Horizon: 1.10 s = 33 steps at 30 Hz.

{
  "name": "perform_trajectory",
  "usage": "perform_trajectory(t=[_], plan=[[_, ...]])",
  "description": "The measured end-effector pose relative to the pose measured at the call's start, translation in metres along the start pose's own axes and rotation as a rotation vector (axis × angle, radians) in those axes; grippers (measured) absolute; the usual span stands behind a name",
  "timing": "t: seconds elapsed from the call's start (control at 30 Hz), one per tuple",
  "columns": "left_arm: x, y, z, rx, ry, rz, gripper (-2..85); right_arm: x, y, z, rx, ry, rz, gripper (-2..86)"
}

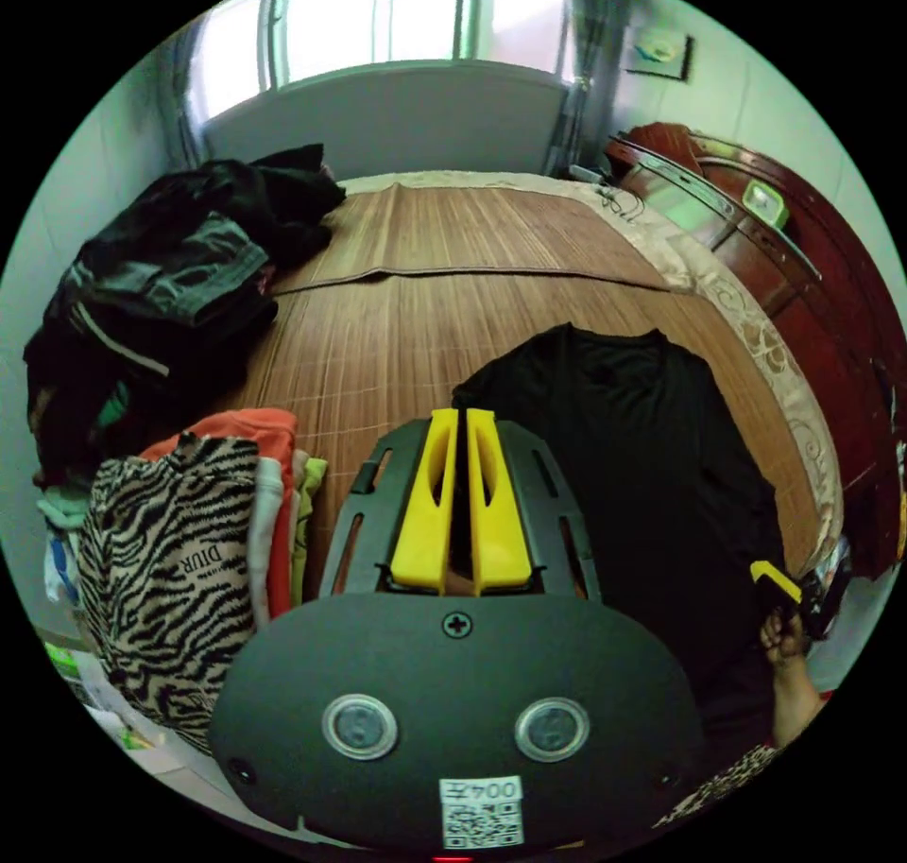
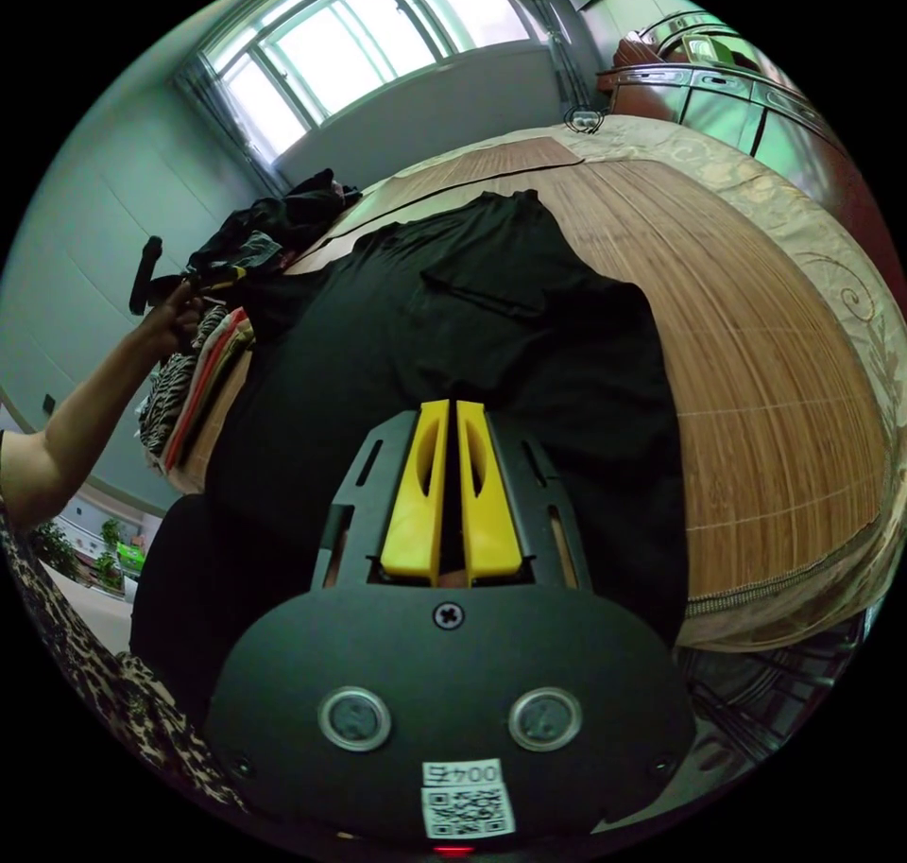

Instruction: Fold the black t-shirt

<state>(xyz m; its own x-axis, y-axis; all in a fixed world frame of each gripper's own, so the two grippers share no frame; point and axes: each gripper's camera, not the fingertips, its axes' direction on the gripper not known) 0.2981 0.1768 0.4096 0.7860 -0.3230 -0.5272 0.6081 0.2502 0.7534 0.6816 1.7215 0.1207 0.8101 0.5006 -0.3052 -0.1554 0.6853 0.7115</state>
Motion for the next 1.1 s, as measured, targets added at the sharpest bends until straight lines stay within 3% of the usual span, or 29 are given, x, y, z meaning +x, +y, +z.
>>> perform_trajectory(t=[0.27,0.43,0.6,0.7,0.8,0.93,1.03,1.1], plan=[[0.186,0.027,0.010,0.009,-0.257,0.252,1.8,-0.004,-0.003,-0.002,0.002,-0.020,0.019,2.2],[0.307,0.055,0.050,-0.017,-0.566,0.542,3.0,-0.008,-0.005,-0.003,0.007,-0.027,0.031,1.2],[0.365,0.077,0.082,-0.156,-0.769,0.783,7.7,-0.017,-0.010,-0.003,0.007,-0.026,0.031,0.5],[0.387,0.086,0.080,-0.153,-0.864,0.863,11.1,-0.026,-0.013,-0.001,0.003,-0.019,0.021,0.5],[0.400,0.085,0.062,-0.128,-0.833,0.862,14.9,-0.035,-0.017,0.000,0.004,-0.016,0.018,0.5],[0.398,0.079,0.017,-0.060,-0.660,0.757,17.0,-0.046,-0.023,0.000,0.008,-0.017,0.025,0.5],[0.345,0.082,-0.034,-0.006,-0.417,0.516,14.5,-0.057,-0.028,0.002,0.009,-0.012,0.021,0.4],[0.303,0.095,-0.052,0.018,-0.365,0.400,12.8,-0.065,-0.031,0.002,0.008,-0.007,0.017,0.5]])
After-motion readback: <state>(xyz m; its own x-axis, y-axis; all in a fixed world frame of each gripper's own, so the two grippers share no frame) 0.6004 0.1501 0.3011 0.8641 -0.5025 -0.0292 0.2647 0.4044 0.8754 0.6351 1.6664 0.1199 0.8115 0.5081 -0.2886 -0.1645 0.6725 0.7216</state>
